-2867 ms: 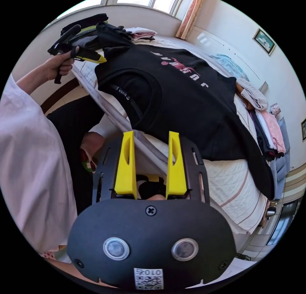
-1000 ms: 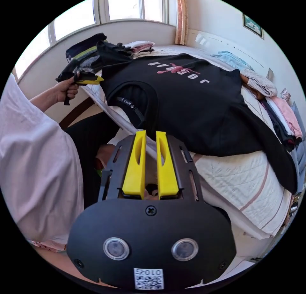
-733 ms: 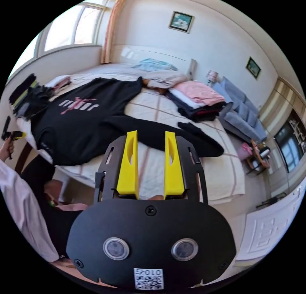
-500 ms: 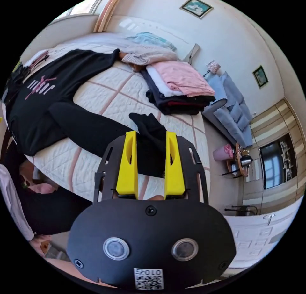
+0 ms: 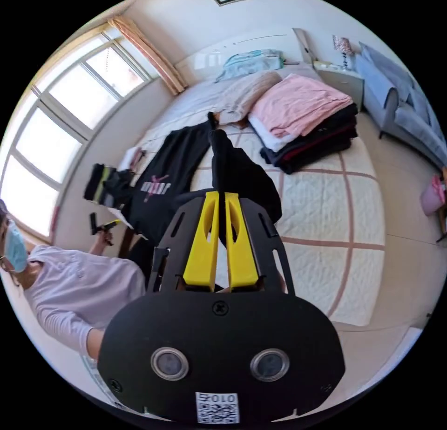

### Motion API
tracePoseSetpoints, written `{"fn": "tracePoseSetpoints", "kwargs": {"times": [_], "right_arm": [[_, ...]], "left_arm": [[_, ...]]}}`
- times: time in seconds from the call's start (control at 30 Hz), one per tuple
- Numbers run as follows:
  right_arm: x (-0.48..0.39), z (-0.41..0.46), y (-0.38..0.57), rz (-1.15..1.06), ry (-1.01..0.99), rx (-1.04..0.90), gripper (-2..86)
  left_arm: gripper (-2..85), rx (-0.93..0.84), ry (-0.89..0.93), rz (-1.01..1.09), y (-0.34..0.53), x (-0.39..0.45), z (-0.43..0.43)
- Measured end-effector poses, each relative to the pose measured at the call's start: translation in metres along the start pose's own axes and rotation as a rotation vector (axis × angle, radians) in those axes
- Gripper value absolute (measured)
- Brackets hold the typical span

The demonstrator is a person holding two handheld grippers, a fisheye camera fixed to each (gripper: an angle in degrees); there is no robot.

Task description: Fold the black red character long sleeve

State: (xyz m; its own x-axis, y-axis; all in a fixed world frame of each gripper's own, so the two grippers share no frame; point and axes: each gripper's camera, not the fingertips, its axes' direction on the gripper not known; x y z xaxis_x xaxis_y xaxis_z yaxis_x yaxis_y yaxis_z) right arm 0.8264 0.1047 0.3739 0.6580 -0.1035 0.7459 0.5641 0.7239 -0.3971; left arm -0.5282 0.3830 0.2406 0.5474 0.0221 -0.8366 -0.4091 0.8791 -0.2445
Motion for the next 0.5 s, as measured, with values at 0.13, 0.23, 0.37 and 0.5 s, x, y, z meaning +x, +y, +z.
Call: {"fn": "tracePoseSetpoints", "kwargs": {"times": [0.13,0.23,0.37,0.5], "right_arm": [[0.002,-0.032,-0.005,0.009,0.024,0.049,2.9],[0.018,-0.031,-0.013,0.082,0.082,-0.024,3.1],[0.074,-0.041,0.004,0.407,0.049,0.063,3.1],[0.069,-0.072,0.027,0.431,0.001,0.365,3.0]], "left_arm": [[-0.1,0.017,0.069,0.013,0.002,-0.001,0.005],[-0.1,0.03,0.118,0.011,0.003,-0.006,0.004],[-0.1,0.058,0.105,-0.002,0.01,-0.011,-0.006],[0.0,0.092,0.115,-0.037,0.017,-0.017,-0.013]]}}
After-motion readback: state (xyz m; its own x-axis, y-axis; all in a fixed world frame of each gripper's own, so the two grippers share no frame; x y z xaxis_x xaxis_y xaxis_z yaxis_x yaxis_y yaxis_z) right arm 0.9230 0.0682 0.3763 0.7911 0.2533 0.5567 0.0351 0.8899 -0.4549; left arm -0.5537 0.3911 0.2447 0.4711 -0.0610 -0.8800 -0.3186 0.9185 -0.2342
